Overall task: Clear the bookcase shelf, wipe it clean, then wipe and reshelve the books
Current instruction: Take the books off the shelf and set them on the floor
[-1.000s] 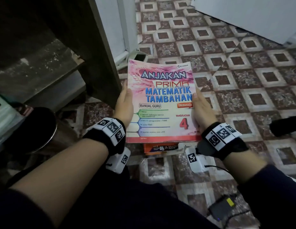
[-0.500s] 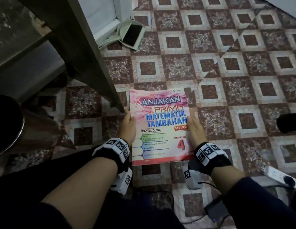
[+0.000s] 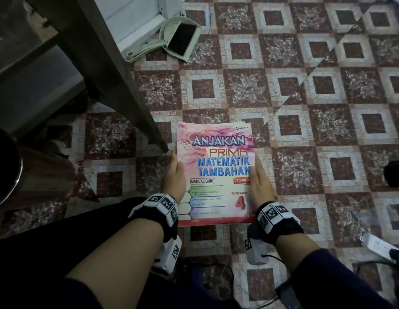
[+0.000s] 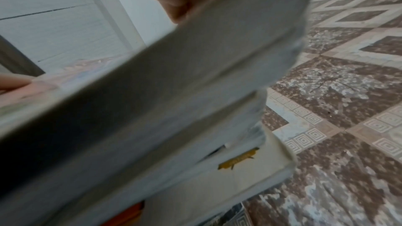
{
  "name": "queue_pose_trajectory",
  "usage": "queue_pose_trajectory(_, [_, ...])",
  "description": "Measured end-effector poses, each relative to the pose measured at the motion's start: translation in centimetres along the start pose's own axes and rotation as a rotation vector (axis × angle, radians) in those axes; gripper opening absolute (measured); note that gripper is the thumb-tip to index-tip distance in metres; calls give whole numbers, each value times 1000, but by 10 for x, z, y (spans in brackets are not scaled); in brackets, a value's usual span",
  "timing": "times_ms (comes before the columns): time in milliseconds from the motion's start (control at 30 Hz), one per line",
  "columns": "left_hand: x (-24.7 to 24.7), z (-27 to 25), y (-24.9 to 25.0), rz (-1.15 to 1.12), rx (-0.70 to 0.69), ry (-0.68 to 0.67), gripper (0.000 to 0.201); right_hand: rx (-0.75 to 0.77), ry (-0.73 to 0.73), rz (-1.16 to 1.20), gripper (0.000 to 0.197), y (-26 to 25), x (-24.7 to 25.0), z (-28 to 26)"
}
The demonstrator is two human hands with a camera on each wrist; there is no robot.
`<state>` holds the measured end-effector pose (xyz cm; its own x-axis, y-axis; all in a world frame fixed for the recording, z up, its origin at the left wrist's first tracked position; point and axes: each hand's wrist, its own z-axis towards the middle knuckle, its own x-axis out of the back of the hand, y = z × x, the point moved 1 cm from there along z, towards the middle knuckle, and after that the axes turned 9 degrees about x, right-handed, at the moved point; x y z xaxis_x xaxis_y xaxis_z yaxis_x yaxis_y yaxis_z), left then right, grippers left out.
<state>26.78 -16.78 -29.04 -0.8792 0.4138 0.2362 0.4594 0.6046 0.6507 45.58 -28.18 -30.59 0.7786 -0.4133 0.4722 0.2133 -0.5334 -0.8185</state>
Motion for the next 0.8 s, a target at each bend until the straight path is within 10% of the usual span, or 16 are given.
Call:
queue_pose_trajectory(400, [-4, -3, 13, -28, 97, -209, 60, -9, -97, -335, 45, 5, 6, 22])
queue_pose_trajectory(800, [13, -31, 50, 126, 204, -34, 74, 77, -104, -498, 62, 6, 15, 26])
